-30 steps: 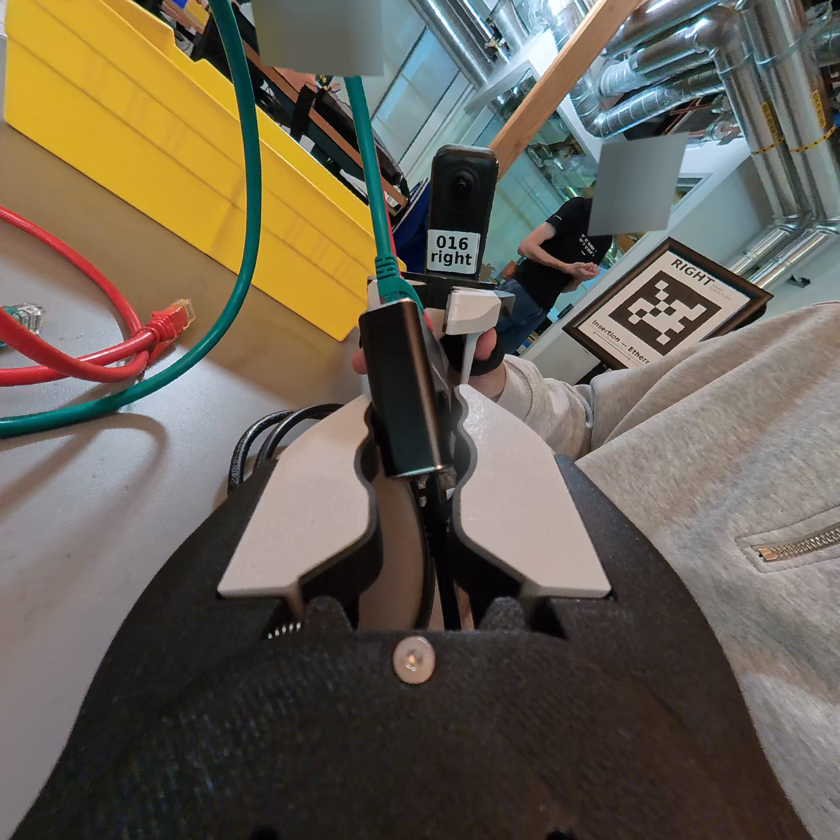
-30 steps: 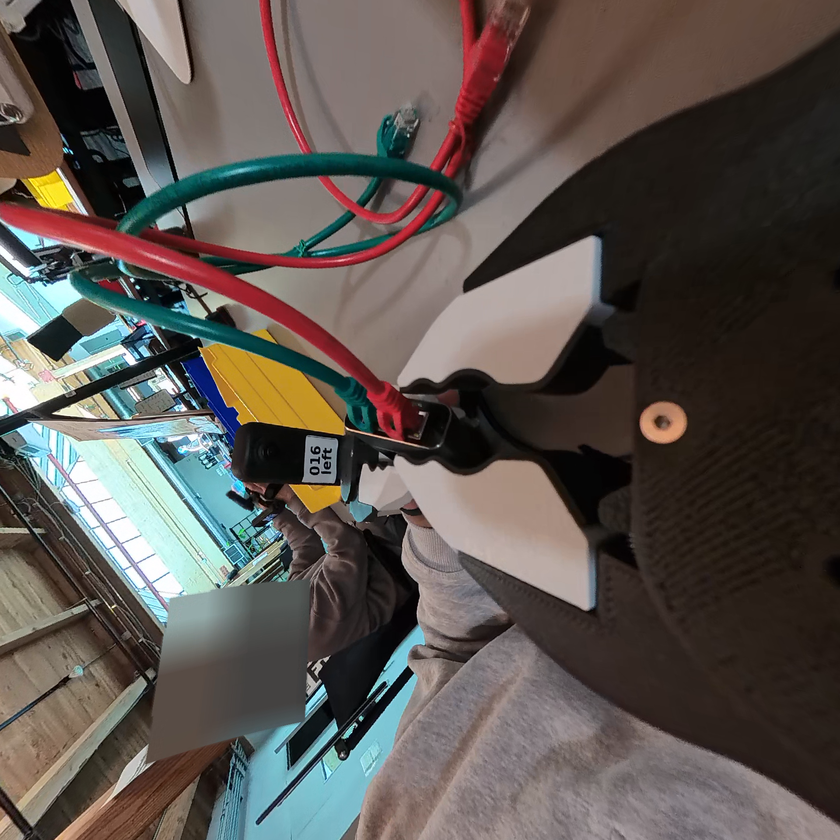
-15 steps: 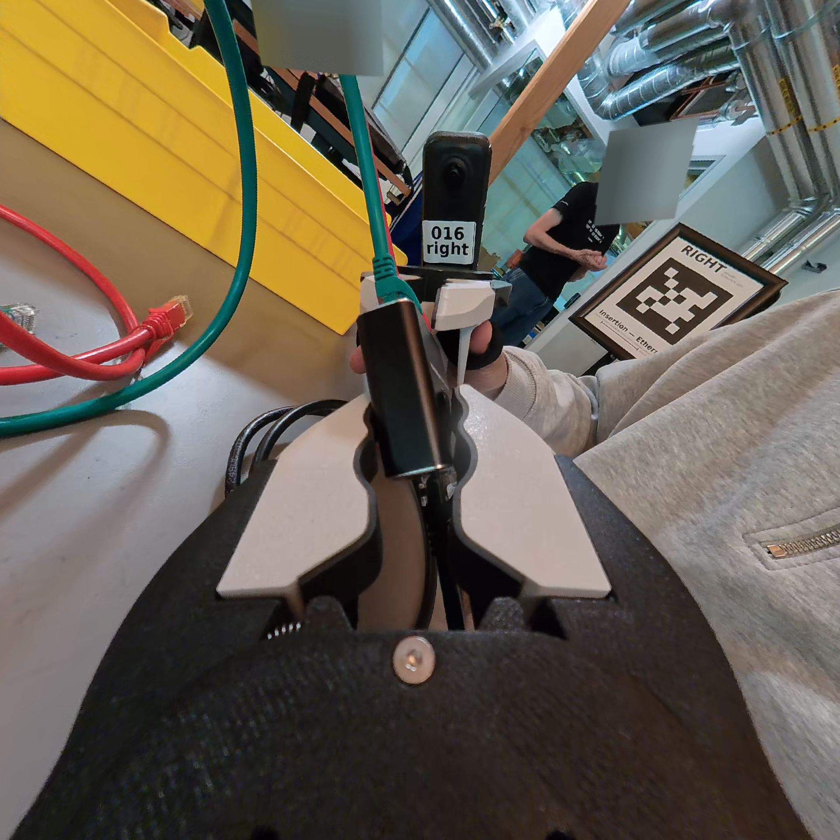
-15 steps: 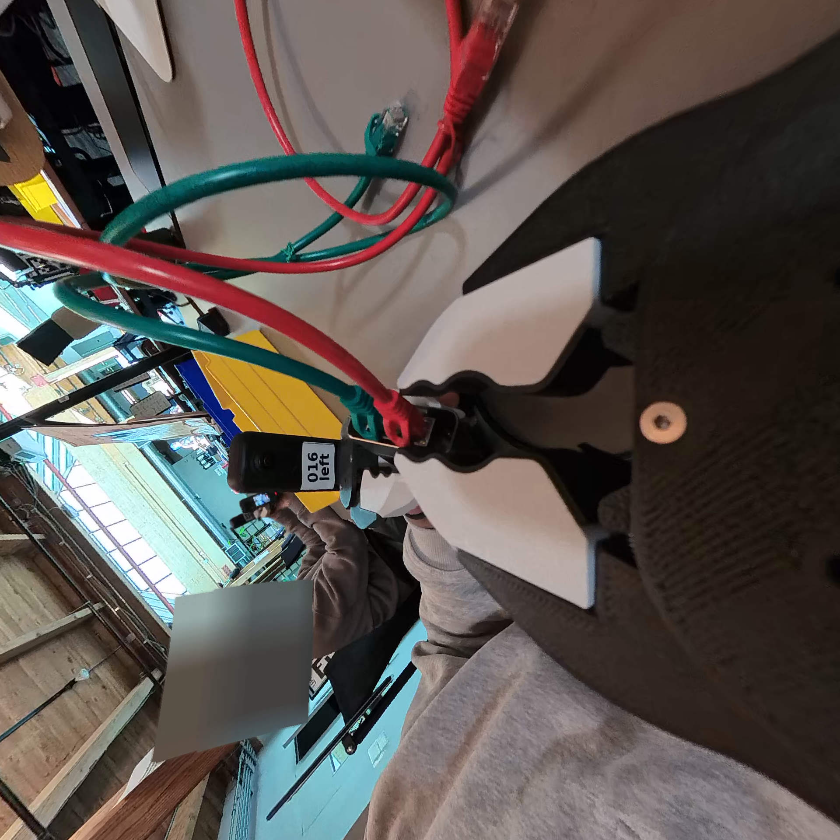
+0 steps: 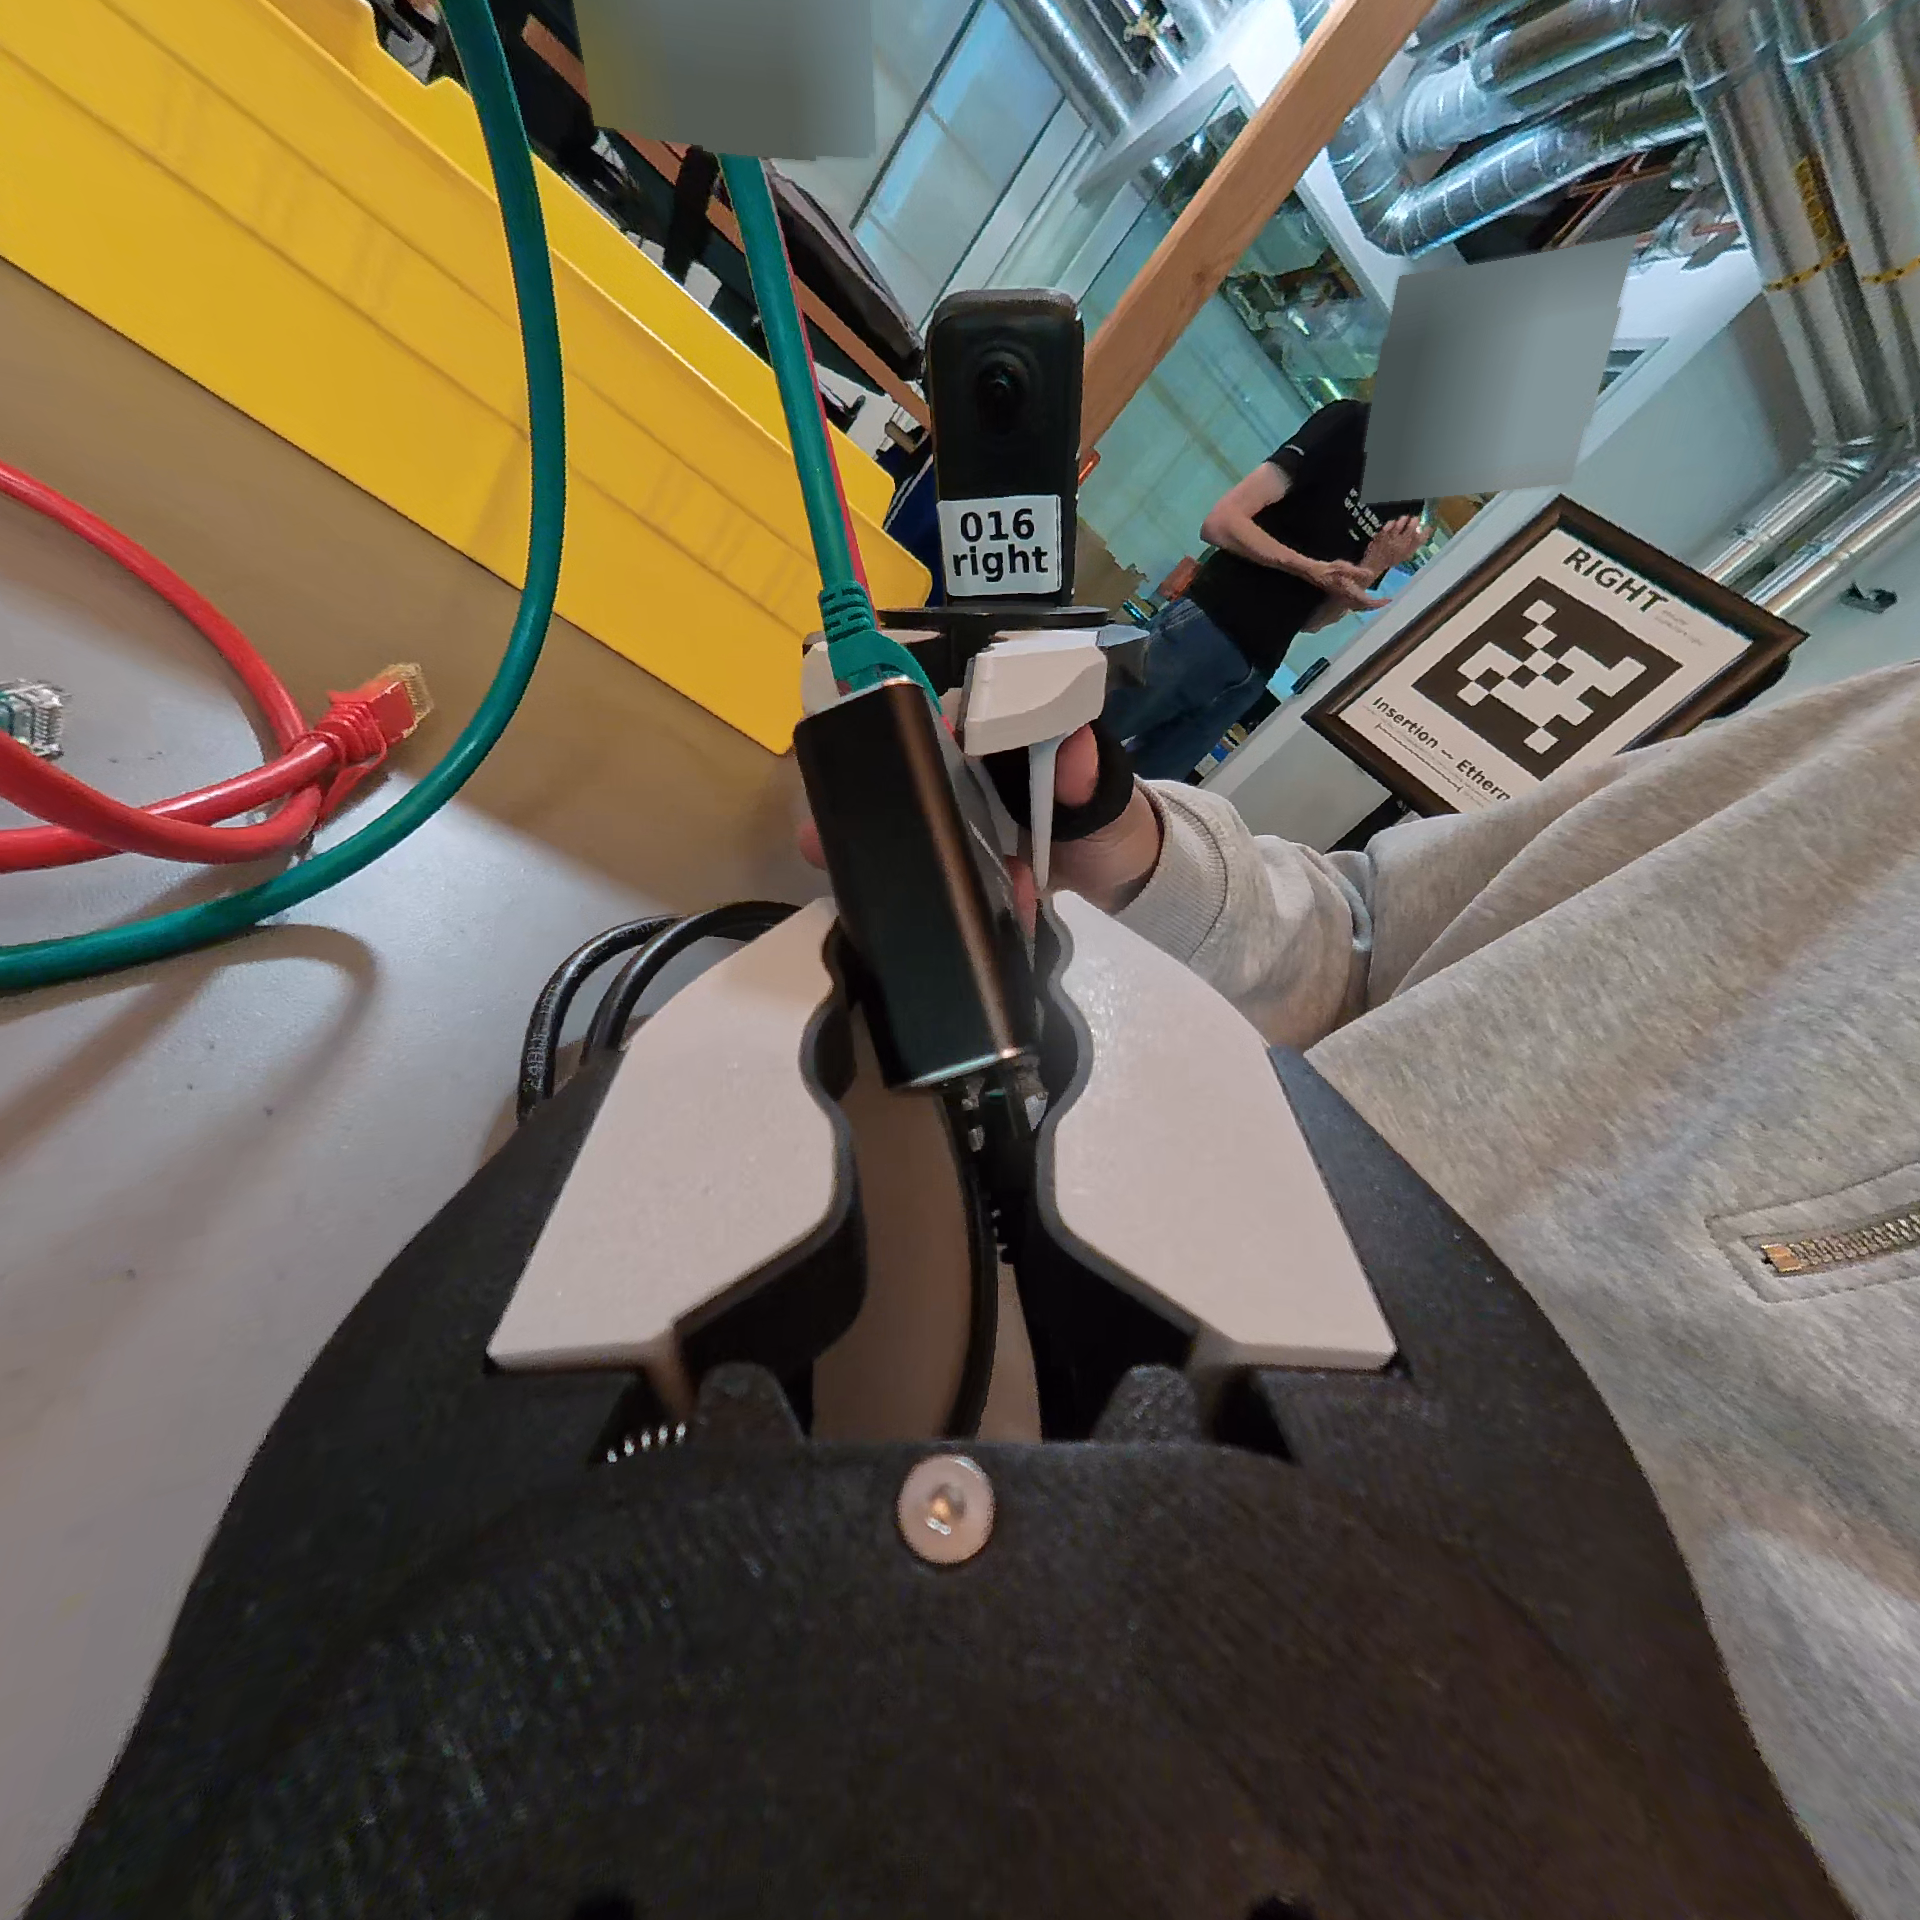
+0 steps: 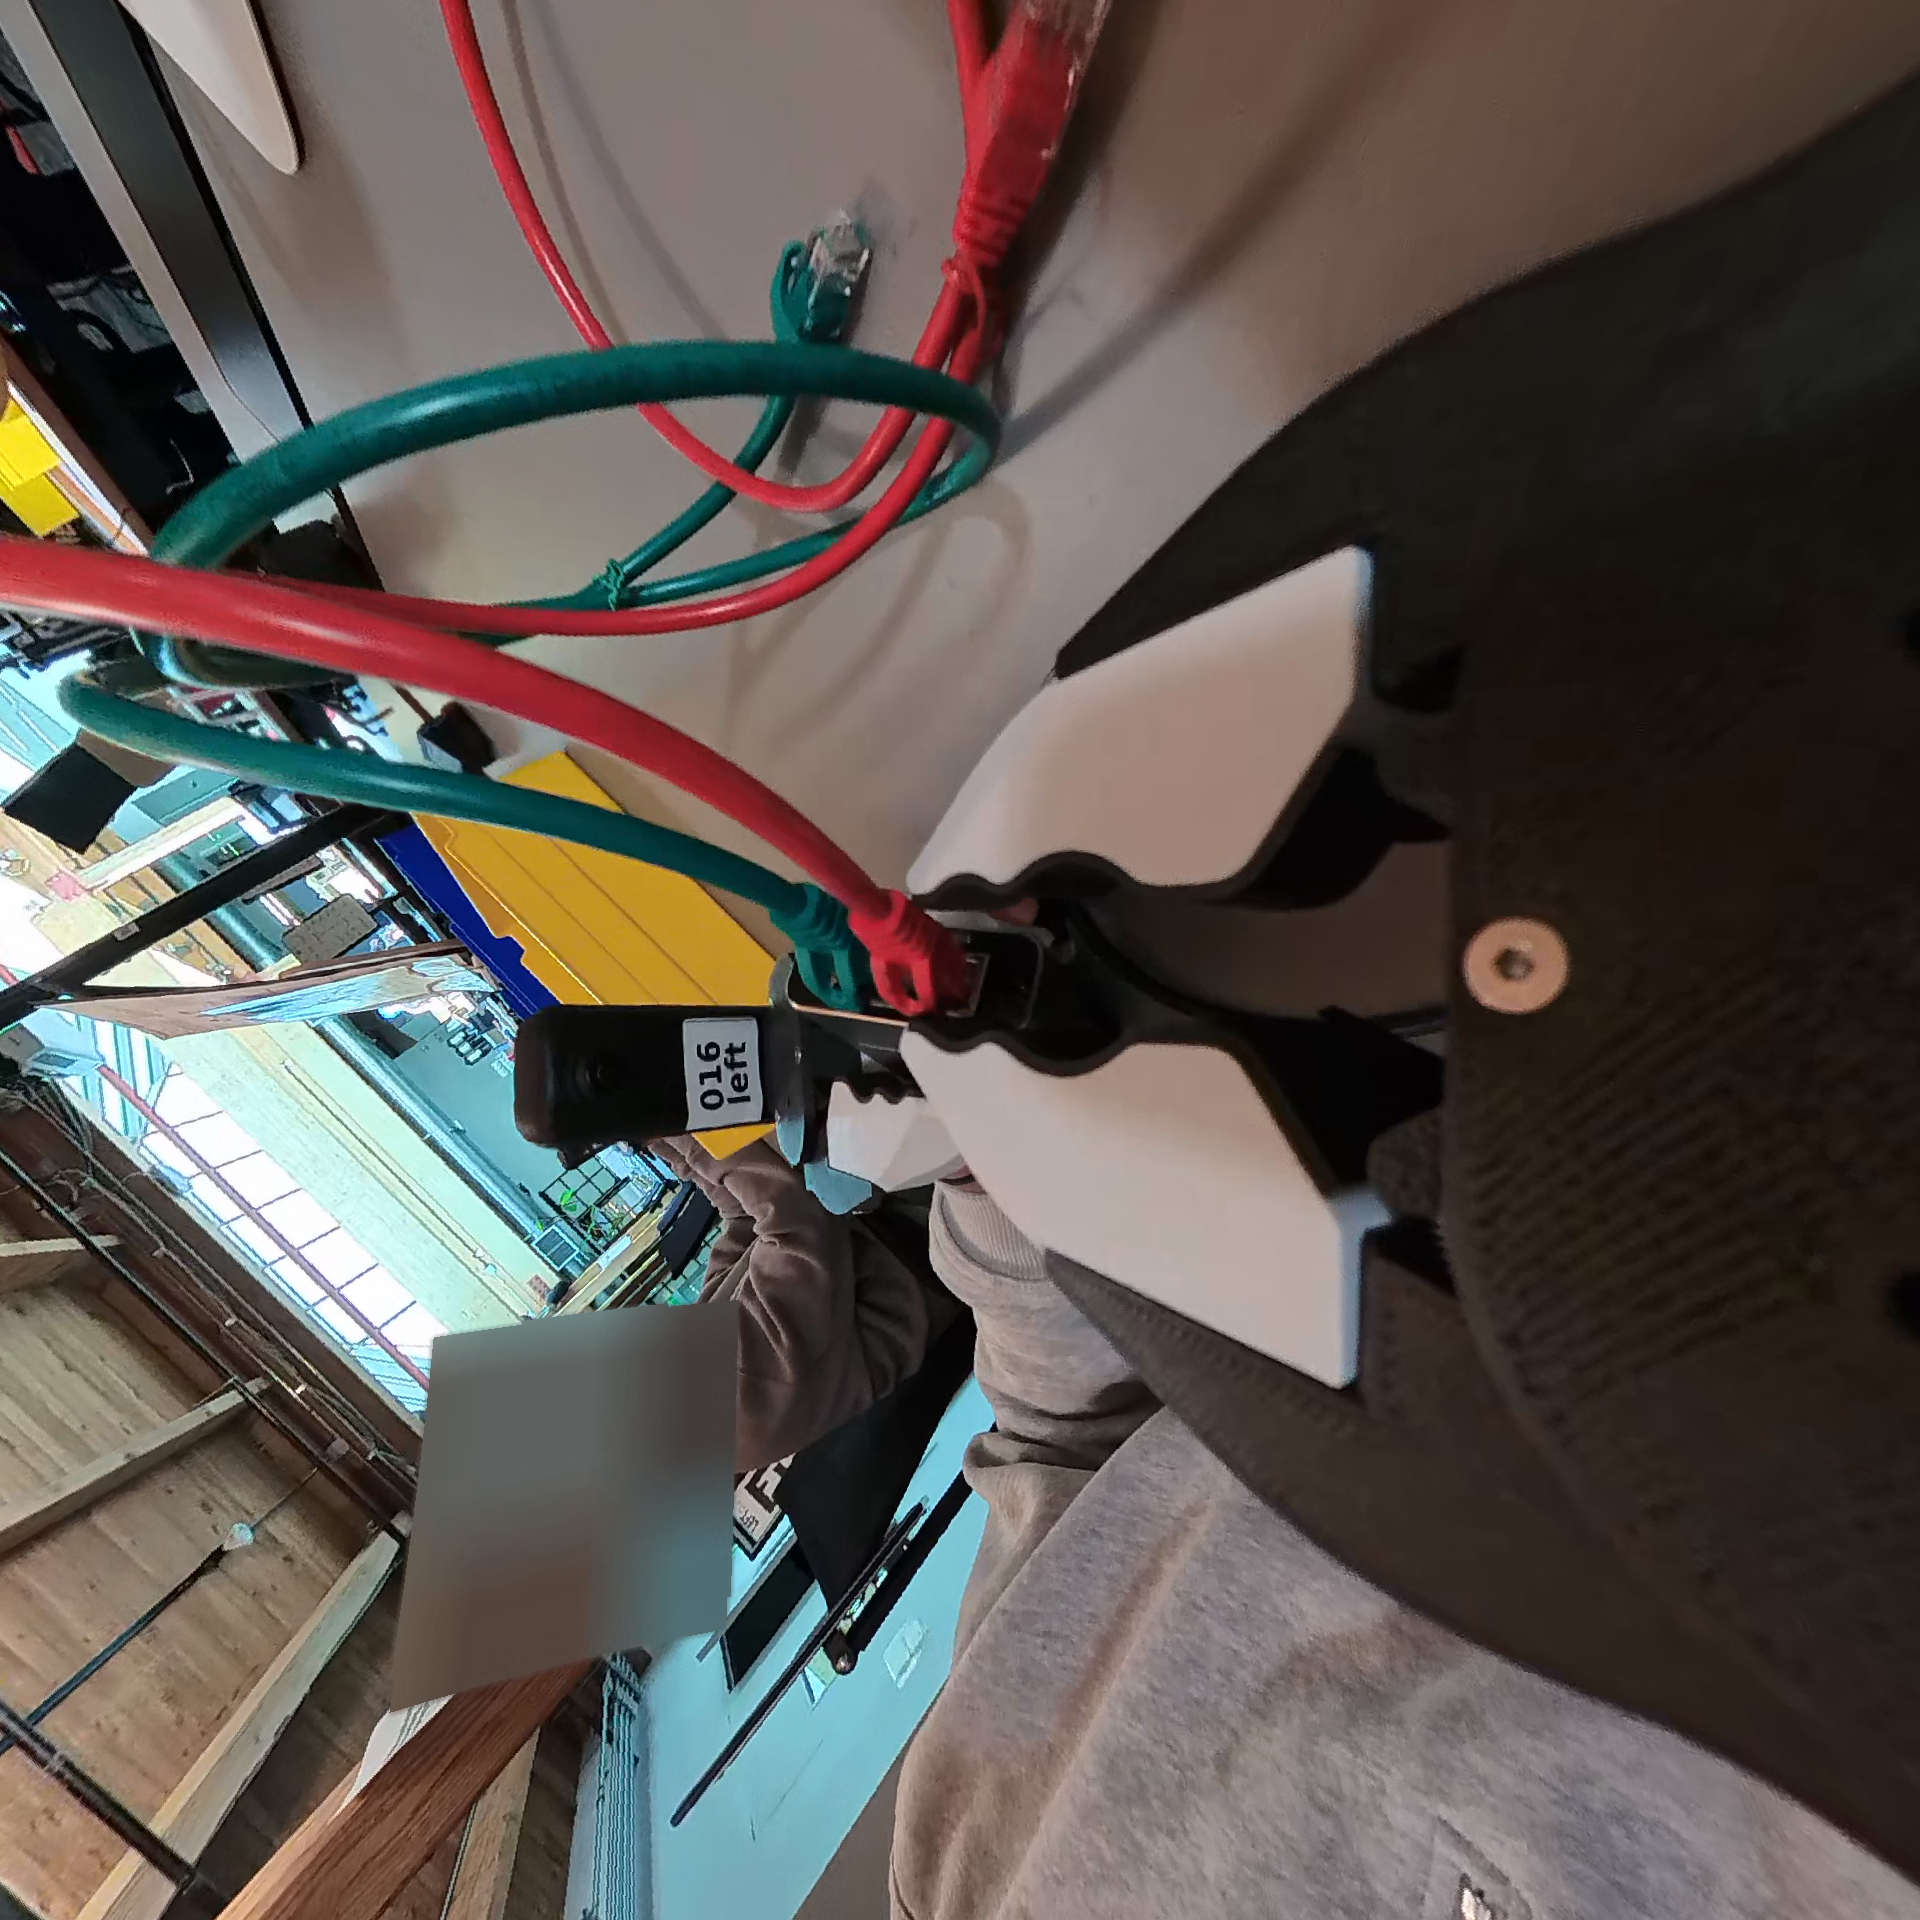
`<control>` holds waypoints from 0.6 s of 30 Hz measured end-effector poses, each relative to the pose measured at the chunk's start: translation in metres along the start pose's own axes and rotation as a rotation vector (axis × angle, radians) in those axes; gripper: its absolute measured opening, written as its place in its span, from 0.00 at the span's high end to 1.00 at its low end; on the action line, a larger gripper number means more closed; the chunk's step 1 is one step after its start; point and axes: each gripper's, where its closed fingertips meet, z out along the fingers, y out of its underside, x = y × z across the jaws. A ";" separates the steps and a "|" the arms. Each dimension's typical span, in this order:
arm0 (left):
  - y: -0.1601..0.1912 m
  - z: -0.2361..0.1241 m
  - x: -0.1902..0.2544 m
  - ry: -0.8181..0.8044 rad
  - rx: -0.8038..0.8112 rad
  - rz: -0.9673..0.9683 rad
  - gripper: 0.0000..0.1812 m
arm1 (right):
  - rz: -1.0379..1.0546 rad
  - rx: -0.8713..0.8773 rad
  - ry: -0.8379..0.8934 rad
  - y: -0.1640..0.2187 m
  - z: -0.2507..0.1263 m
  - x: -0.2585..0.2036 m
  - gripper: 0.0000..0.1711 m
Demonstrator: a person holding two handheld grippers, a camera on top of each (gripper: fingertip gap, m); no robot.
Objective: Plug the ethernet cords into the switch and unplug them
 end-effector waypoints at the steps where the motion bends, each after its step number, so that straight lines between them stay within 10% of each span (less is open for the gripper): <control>1: 0.000 0.000 0.000 0.005 -0.002 -0.003 0.83 | -0.001 -0.001 -0.001 0.000 0.000 0.000 0.89; 18: 0.006 0.003 0.001 0.039 -0.021 -0.080 0.84 | -0.099 -0.063 0.022 0.008 0.007 -0.003 0.90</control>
